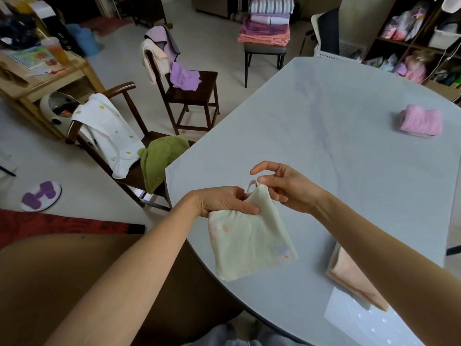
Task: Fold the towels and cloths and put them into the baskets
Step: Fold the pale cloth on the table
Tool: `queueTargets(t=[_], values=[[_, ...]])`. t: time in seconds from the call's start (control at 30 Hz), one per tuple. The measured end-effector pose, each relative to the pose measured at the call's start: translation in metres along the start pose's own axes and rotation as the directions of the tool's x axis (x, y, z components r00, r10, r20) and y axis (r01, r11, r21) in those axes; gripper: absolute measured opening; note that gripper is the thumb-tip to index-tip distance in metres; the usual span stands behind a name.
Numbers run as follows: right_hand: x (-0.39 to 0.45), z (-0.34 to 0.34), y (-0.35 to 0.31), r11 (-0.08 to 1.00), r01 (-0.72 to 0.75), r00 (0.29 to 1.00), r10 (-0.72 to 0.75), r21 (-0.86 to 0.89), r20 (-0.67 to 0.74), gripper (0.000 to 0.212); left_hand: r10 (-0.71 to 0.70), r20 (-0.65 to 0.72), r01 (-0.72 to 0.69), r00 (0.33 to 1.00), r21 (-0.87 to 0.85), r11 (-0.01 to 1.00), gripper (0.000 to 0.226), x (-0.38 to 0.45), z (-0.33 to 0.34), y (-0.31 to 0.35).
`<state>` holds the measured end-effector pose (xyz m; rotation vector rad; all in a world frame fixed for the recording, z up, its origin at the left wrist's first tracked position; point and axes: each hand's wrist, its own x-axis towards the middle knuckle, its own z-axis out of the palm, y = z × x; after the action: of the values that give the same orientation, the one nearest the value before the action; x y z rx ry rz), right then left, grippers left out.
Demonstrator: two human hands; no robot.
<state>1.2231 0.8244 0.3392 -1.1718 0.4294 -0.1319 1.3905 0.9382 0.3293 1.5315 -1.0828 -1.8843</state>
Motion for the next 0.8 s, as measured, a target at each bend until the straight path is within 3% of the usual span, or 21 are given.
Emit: queueTargets(t=[0.07,0.13,0.27,0.4,0.47,0.53,0.63,0.8], values=[[-0.002,-0.004,0.003,0.998,0.037,0.999,-0.037,0.059,0.000,0.011,0.006,0.023,-0.006,1.000,-0.015,1.000,0.027,0.000,-0.002,-0.001],[-0.003,-0.007,0.006,0.996,0.049,0.998,-0.052,0.078,0.032,0.023,-0.014,0.055,0.016,0.998,-0.033,0.999,0.024,-0.002,-0.003,-0.001],[-0.004,-0.005,0.011,0.997,0.054,0.998,-0.053,-0.047,0.033,0.038,-0.028,0.072,0.032,0.997,-0.064,0.997,0.028,0.000,-0.006,-0.002],[-0.002,0.002,0.006,0.978,0.079,0.996,-0.087,-0.195,-0.030,0.024,-0.009,0.073,0.014,0.997,-0.069,0.998,0.020,0.002,-0.005,-0.003],[-0.002,0.005,0.002,0.974,0.072,0.996,-0.083,-0.216,-0.041,0.011,0.020,0.057,-0.015,0.998,-0.076,0.997,0.029,0.004,-0.005,-0.003],[-0.002,0.008,0.000,0.975,0.074,0.994,-0.088,-0.210,-0.058,0.005,0.020,0.045,-0.016,0.999,-0.092,0.996,0.045,0.006,-0.006,-0.003],[0.001,0.009,0.002,0.988,0.107,0.988,-0.119,-0.115,-0.101,0.011,-0.007,0.042,0.013,0.999,-0.131,0.991,0.032,0.007,-0.008,-0.004],[0.006,0.009,0.005,0.992,0.128,0.982,-0.129,-0.015,-0.134,0.007,0.056,0.036,-0.047,0.998,-0.212,0.976,0.072,0.007,-0.013,-0.011]])
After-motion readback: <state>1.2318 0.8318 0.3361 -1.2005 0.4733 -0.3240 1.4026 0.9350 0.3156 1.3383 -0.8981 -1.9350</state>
